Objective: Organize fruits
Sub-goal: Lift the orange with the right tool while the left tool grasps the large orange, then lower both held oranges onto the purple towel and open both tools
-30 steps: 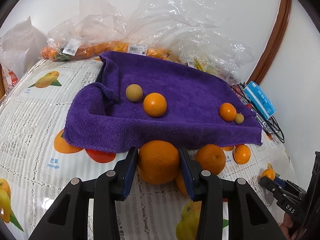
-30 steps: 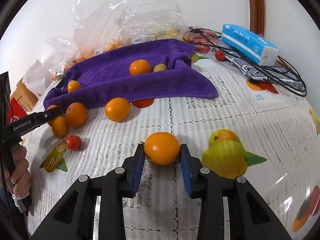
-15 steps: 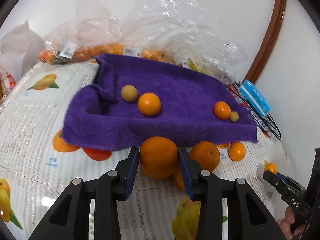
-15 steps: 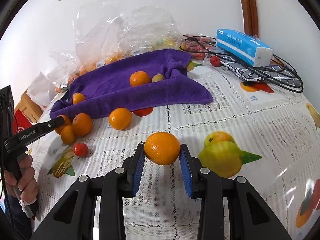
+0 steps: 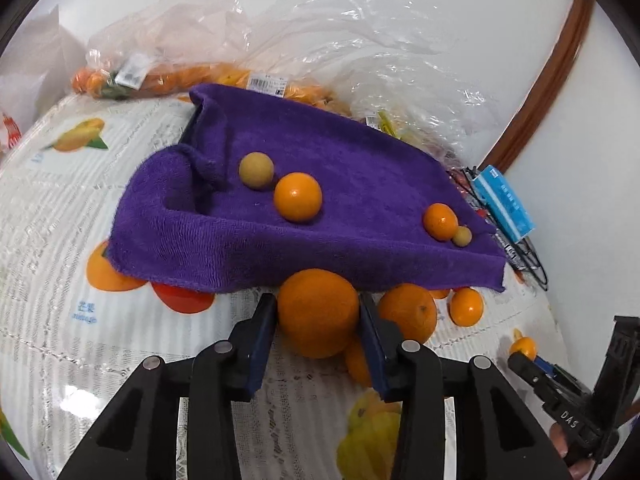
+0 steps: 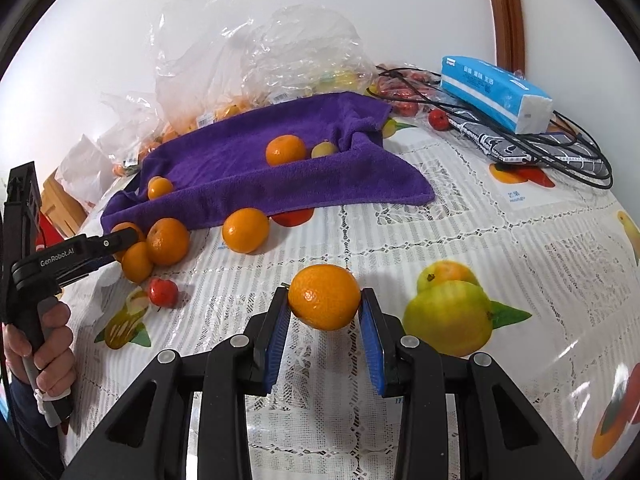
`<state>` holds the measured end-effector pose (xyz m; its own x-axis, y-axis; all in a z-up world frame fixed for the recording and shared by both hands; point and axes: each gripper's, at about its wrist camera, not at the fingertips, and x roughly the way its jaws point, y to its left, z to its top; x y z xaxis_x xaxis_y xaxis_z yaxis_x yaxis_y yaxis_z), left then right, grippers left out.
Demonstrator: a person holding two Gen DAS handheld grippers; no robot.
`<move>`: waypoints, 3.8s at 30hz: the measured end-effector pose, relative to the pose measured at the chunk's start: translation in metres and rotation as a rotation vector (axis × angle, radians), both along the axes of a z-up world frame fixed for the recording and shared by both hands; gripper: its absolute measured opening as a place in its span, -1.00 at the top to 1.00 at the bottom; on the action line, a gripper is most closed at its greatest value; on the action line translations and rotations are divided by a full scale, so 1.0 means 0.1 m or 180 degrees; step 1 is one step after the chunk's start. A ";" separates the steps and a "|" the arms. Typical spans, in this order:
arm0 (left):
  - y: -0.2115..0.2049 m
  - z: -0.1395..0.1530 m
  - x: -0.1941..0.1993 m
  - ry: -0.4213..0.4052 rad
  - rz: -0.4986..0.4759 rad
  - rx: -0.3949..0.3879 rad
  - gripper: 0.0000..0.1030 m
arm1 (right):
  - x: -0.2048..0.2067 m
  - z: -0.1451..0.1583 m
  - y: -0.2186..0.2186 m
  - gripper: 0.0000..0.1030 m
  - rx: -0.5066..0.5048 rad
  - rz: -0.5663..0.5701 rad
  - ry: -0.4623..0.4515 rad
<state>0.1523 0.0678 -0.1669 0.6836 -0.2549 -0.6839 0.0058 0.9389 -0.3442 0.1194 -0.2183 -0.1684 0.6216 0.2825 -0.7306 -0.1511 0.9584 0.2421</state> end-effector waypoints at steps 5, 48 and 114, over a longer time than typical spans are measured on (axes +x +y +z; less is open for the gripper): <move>0.01 0.11 -0.08 -0.0213 -0.0027 -0.0036 0.26 | 0.01 -0.01 0.00 0.32 0.0021 0.0004 0.0012; 0.27 0.58 0.67 -0.0603 0.0657 0.0428 0.25 | 1.44 0.68 0.39 0.32 0.0215 0.0156 -0.0515; 0.24 0.33 0.75 -0.0262 0.0619 0.0506 0.25 | 1.64 0.24 0.42 0.31 -0.0285 0.0012 -0.0134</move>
<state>0.2275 0.0917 -0.1339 0.7641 -0.0072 -0.6450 -0.1581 0.9673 -0.1982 0.2836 -0.1767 -0.1442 0.6512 0.2196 -0.7264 -0.1629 0.9754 0.1488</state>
